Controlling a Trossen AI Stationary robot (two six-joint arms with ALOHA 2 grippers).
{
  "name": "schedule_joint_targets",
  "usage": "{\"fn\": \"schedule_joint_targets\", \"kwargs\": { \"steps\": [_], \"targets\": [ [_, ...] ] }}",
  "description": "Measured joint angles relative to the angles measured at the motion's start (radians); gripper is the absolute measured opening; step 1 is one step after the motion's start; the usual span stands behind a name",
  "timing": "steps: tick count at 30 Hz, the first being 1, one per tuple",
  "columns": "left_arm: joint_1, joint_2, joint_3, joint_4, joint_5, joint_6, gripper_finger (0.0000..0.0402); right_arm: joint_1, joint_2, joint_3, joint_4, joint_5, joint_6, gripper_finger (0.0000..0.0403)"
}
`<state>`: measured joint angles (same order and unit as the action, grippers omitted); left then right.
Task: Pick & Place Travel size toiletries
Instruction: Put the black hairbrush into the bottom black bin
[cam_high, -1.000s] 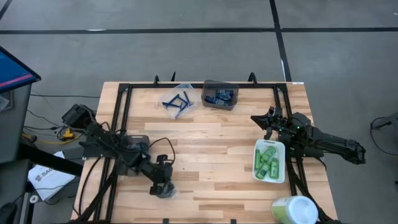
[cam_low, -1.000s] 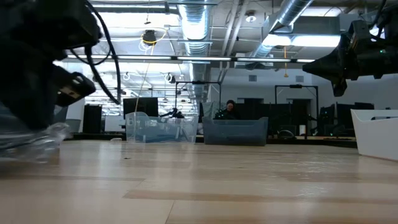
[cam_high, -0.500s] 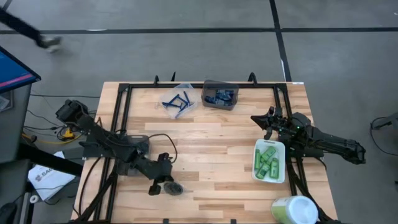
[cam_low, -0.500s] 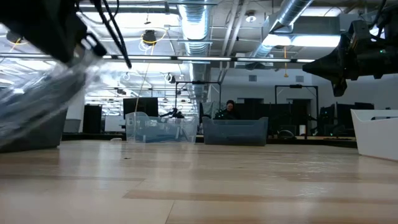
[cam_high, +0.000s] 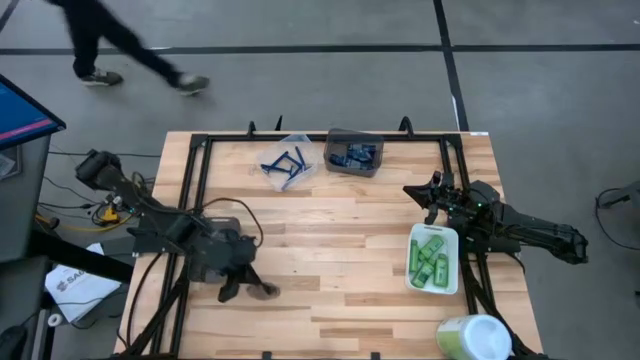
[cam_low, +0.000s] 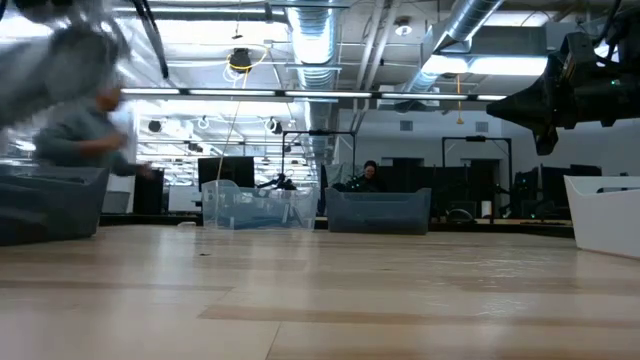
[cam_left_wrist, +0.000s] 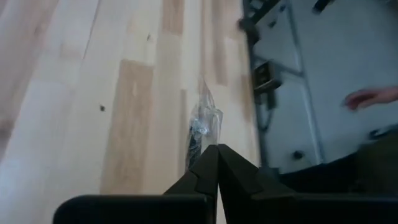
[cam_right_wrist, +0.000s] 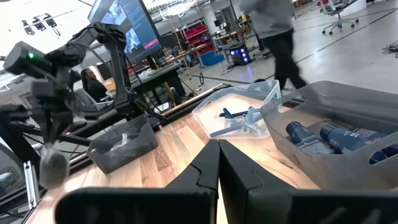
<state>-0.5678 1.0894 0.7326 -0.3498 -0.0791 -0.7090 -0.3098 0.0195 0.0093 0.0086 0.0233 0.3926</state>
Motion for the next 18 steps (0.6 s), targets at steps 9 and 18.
{"fn": "schedule_joint_targets", "kwargs": {
  "steps": [9,18],
  "targets": [
    [0.0,-0.215,0.0,-0.035,-0.054,-0.06,0.0,0.0,0.0,0.0,0.0,0.0,0.0,0.0],
    [-0.002,-0.353,0.0,-0.233,-0.071,-0.132,0.0,0.0,0.0,0.0,0.0,0.0,0.0,0.0]
  ]
}}
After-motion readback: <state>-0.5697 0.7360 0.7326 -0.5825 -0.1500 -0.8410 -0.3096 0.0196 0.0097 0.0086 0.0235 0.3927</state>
